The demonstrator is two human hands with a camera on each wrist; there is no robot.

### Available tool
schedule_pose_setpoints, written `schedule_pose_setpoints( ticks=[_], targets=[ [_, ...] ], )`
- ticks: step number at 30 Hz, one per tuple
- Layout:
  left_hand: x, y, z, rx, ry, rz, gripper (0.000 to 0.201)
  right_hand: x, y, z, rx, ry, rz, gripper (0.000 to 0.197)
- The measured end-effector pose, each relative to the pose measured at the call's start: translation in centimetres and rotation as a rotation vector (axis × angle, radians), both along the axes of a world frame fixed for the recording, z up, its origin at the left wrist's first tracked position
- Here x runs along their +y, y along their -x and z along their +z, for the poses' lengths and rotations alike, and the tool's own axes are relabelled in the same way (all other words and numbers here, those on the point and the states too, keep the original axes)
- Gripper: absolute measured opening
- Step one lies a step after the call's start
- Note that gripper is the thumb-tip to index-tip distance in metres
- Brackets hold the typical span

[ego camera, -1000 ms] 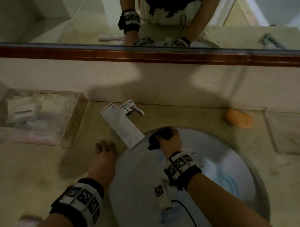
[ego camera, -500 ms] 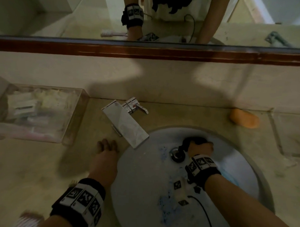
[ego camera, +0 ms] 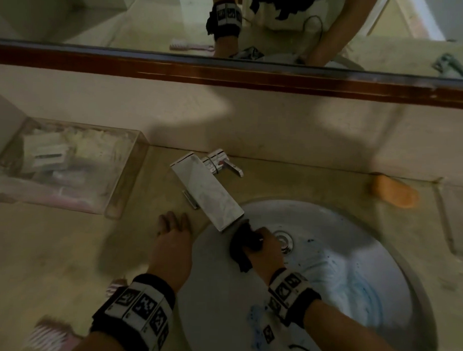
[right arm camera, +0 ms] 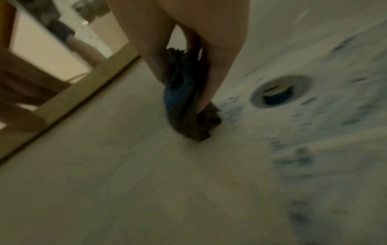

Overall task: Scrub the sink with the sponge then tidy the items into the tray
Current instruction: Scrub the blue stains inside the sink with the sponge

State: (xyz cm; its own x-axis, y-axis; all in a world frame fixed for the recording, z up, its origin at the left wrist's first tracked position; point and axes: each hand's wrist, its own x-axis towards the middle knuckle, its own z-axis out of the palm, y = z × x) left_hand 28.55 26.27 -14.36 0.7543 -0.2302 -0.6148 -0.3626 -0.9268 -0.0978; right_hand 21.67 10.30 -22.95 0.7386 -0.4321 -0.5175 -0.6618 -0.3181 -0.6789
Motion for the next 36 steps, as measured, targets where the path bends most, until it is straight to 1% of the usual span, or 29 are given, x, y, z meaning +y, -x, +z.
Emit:
schedule_pose_setpoints(
  ticks=[1, 2, 4, 6, 7, 9, 11, 14, 17, 20, 23, 25, 28, 29, 30, 33, 34, 36],
  targets=[
    [0.0, 0.0, 0.0, 0.008, 0.004, 0.008, 0.070, -0.9, 0.5, -0.5, 0.002, 0.029, -0.052, 0.010],
    [0.0, 0.0, 0.0, 0.012, 0.003, 0.010, 0.071, -1.9, 1.1, -0.7, 0.018, 0.056, -0.112, 0.011],
    [-0.1, 0.1, -0.1, 0.006, 0.002, 0.000, 0.073, -4.3, 1.8, -0.6, 0.039, 0.141, -0.235, 0.016],
    [-0.1, 0.0, -0.2, 0.000, -0.003, 0.000, 0.075, -6.4, 1.8, -0.7, 0.038, 0.217, -0.353, 0.025],
    [-0.1, 0.0, -0.2, -0.001, -0.006, 0.003, 0.076, -7.1, 1.7, -0.9, 0.052, 0.249, -0.385, 0.027],
    [-0.1, 0.0, -0.4, -0.001, -0.012, -0.002, 0.077, -7.5, 0.9, -1.8, 0.110, 0.270, -0.360, 0.025],
    [-0.1, -0.1, -0.5, 0.001, -0.018, -0.008, 0.077, -6.9, 0.0, -2.7, 0.142, 0.263, -0.334, 0.026],
    [-0.2, -0.1, -0.6, -0.003, -0.027, -0.013, 0.077, -4.8, -1.3, -3.5, 0.186, 0.258, -0.177, 0.030],
    [-0.1, -0.1, -0.9, -0.012, -0.034, -0.010, 0.077, -3.7, -2.4, -3.7, 0.245, 0.319, 0.006, 0.033],
    [-0.3, -0.1, -1.1, -0.020, -0.049, -0.023, 0.077, -3.6, -2.7, -3.8, 0.288, 0.349, 0.253, 0.035],
    [-0.7, 0.1, -0.6, -0.017, -0.049, 0.006, 0.074, -3.1, -2.1, -3.2, 0.273, 0.374, 0.543, 0.045],
    [-0.8, 0.2, -0.3, -0.019, -0.050, 0.011, 0.074, -3.0, -1.7, -2.9, 0.336, 0.291, 0.662, 0.046],
    [-0.9, 0.2, -0.1, -0.008, -0.071, 0.008, 0.078, -4.8, -1.4, -2.1, 0.441, 0.204, 0.821, 0.041],
    [-0.9, 0.3, 0.0, -0.010, -0.077, 0.007, 0.079, -5.7, -1.5, -1.8, 0.437, 0.189, 0.816, 0.041],
    [-1.0, 0.3, 0.1, -0.016, -0.079, 0.007, 0.079, -6.5, -1.7, -1.4, 0.402, 0.192, 0.761, 0.039],
    [-1.0, 0.4, 0.1, -0.014, -0.074, 0.012, 0.079, -8.1, -2.7, -0.3, 0.234, 0.313, 0.482, 0.035],
    [-1.0, 0.3, 0.1, -0.009, -0.078, 0.010, 0.079, -7.9, -2.9, -0.1, 0.206, 0.347, 0.424, 0.034],
    [-1.1, 0.2, 0.1, -0.003, -0.085, 0.007, 0.079, -6.3, -2.8, -0.1, 0.186, 0.341, 0.395, 0.031]
  ],
)
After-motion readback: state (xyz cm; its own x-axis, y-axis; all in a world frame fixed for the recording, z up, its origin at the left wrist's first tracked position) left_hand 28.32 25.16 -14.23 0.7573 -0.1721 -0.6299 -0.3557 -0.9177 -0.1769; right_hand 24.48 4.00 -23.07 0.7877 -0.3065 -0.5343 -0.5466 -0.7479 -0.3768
